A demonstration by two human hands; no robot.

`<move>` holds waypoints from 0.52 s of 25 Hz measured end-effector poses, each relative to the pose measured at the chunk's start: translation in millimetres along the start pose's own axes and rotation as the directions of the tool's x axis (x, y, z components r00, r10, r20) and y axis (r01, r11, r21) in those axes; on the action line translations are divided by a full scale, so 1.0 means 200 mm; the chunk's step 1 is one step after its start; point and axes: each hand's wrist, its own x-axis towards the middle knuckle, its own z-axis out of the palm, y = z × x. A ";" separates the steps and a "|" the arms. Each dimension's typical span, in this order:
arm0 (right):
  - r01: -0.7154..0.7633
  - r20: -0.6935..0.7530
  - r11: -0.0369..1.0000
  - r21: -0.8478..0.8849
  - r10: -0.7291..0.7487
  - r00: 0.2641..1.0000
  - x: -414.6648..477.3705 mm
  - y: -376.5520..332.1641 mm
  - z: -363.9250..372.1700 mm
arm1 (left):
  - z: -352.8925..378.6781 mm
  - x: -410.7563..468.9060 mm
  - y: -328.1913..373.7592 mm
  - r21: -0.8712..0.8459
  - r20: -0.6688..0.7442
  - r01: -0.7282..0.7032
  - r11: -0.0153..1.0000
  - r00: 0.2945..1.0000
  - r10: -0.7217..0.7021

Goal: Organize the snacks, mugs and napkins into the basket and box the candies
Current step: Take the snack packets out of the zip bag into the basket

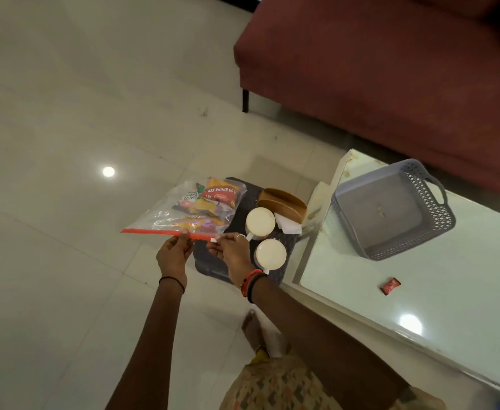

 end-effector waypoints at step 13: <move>0.382 0.212 0.921 0.074 -0.389 0.897 -0.44 -0.61 -0.06 | 0.31 -0.46 0.71 0.045 0.112 -0.288 0.956 0.953 0.282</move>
